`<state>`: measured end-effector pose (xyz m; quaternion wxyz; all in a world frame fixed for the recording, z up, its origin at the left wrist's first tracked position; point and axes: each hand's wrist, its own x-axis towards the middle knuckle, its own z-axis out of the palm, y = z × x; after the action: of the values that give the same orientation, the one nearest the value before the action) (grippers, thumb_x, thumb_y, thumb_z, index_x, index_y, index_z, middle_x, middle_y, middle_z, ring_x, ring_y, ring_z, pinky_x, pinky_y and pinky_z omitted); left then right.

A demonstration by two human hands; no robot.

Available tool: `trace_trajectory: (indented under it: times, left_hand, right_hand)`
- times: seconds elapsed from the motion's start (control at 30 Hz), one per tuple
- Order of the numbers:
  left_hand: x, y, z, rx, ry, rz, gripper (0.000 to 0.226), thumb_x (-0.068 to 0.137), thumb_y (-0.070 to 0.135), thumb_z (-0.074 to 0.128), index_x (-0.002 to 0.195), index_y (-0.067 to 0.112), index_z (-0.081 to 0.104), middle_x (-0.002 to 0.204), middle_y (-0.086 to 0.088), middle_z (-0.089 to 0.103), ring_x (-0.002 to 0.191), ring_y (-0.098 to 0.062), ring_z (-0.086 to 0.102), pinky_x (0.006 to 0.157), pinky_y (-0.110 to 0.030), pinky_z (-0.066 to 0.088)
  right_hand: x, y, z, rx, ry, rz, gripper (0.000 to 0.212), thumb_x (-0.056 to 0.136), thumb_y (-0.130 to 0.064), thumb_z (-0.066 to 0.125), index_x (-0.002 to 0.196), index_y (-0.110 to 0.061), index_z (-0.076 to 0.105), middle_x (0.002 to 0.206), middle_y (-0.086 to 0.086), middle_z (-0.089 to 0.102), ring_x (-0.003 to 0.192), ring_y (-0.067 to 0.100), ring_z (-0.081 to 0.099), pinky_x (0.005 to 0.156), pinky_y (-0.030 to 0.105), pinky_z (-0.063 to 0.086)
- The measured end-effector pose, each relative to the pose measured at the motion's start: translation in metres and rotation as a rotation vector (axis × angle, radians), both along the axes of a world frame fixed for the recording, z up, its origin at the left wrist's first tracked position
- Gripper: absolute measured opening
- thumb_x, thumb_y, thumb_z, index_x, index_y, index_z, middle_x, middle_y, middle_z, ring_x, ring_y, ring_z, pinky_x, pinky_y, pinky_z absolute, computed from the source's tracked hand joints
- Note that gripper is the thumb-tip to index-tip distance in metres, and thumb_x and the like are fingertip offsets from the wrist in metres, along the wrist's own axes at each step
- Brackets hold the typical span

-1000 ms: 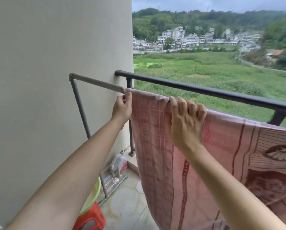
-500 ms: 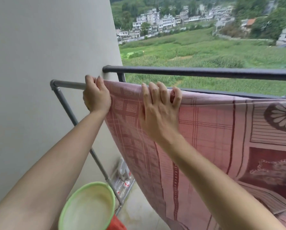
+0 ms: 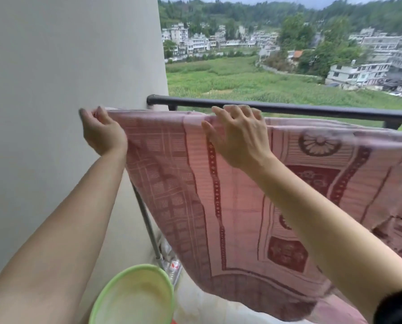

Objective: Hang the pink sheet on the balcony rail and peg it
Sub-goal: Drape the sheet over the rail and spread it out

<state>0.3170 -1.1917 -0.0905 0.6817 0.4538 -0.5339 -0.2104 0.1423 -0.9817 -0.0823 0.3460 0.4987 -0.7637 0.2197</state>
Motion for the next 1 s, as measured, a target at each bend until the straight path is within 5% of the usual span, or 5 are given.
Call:
trace_trajectory:
  times: [0.3, 0.47, 0.7, 0.9, 1.0]
  left_hand:
    - [0.062, -0.047, -0.071, 0.520, -0.033, -0.623, 0.041, 0.084, 0.049, 0.065, 0.100, 0.011, 0.067, 0.097, -0.006, 0.072, 0.077, -0.018, 0.065, 0.072, -0.031, 0.051]
    - [0.052, -0.027, -0.061, 0.434, 0.025, -0.743, 0.020, 0.094, 0.032, 0.059, 0.084, 0.015, 0.065, 0.082, -0.003, 0.064, 0.074, -0.019, 0.059, 0.063, -0.027, 0.047]
    - [0.058, -0.027, -0.036, 0.489, 0.046, -0.868, 0.030, 0.092, 0.046, 0.057, 0.095, 0.018, 0.066, 0.088, -0.003, 0.069, 0.074, -0.018, 0.063, 0.071, -0.035, 0.052]
    - [0.043, -0.053, -0.026, 0.438, 0.070, -0.811, 0.024, 0.092, 0.043, 0.060, 0.091, 0.020, 0.067, 0.087, -0.001, 0.069, 0.078, -0.019, 0.062, 0.076, -0.039, 0.053]
    - [0.030, -0.067, -0.015, 0.451, 0.094, -0.811, 0.028, 0.091, 0.046, 0.059, 0.085, 0.020, 0.067, 0.084, -0.001, 0.068, 0.077, -0.019, 0.063, 0.075, -0.036, 0.052]
  right_hand:
    - [0.015, -0.027, -0.031, 0.281, -0.159, -0.236, 0.087, 0.085, -0.042, 0.058, 0.154, -0.011, 0.014, 0.156, 0.019, 0.021, 0.147, 0.039, 0.012, 0.121, 0.057, 0.002]
    - [0.022, -0.040, -0.027, 0.248, -0.202, -0.243, 0.083, 0.089, -0.046, 0.052, 0.155, -0.011, 0.015, 0.158, 0.017, 0.021, 0.148, 0.038, 0.011, 0.117, 0.063, -0.003]
    - [0.035, -0.069, -0.012, 0.194, -0.170, -0.123, 0.054, 0.097, -0.047, 0.040, 0.138, -0.013, 0.047, 0.137, 0.011, 0.053, 0.129, 0.033, 0.045, 0.114, 0.056, 0.026]
    - [0.028, -0.108, 0.023, 0.262, -0.301, 0.029, 0.044, 0.101, -0.048, 0.034, 0.099, -0.018, 0.065, 0.096, 0.003, 0.066, 0.079, 0.019, 0.059, 0.061, 0.031, 0.041]
    - [0.019, -0.136, 0.047, 0.412, -0.460, 0.131, 0.040, 0.101, -0.047, 0.040, 0.092, -0.020, 0.068, 0.091, 0.000, 0.068, 0.078, 0.017, 0.063, 0.063, 0.031, 0.049]
